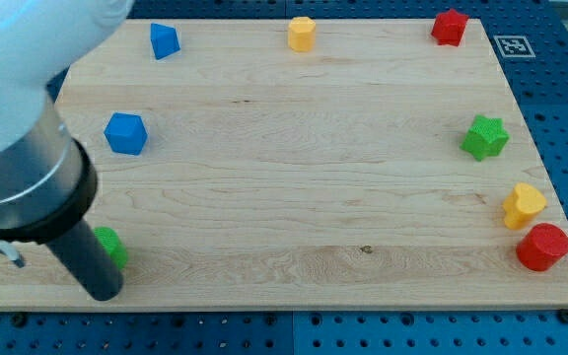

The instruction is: Keep the green circle diagonally bottom right to the yellow hexagon

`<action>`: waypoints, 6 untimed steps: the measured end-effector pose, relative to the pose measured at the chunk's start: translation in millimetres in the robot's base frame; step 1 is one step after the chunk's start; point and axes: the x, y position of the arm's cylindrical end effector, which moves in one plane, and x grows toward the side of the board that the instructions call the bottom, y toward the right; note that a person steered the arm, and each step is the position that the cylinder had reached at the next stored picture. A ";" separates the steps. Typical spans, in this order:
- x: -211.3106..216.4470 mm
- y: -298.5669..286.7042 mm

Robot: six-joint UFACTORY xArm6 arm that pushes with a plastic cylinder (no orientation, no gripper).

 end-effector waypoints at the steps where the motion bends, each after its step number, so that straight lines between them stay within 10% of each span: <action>1: -20.4 -17.9; 6: -79.8 -41.8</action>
